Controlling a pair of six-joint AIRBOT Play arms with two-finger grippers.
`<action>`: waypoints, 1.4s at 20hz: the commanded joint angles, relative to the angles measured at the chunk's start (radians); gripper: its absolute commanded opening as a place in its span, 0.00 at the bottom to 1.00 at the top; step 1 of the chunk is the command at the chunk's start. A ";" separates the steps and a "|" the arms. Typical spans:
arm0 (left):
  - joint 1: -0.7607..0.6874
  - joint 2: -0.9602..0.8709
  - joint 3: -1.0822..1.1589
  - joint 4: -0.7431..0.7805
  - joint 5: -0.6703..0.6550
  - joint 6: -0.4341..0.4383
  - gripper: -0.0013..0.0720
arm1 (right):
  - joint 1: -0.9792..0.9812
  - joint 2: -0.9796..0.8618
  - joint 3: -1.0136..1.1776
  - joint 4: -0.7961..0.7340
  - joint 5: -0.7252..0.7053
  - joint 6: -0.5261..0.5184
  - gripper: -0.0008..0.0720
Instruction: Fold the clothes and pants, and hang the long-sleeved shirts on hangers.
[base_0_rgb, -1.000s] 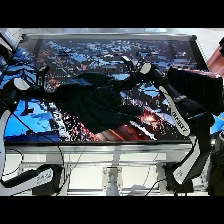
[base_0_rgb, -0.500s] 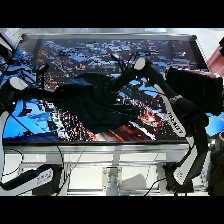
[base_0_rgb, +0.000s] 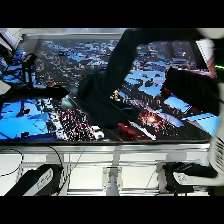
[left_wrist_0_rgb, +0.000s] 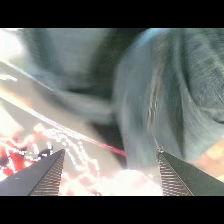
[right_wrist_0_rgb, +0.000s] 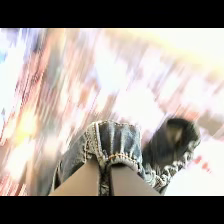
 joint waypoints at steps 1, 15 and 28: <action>0.000 0.089 0.000 -0.004 -0.027 0.000 0.89 | -0.026 0.223 -0.018 -0.066 -0.185 -0.034 0.05; 0.000 0.138 -0.017 -0.302 -0.167 0.091 0.89 | -0.026 0.229 -0.018 0.417 -0.293 -0.186 0.05; -0.337 -0.122 -0.172 -0.254 0.117 0.161 0.85 | -0.308 0.446 -0.564 -0.346 0.475 0.153 0.05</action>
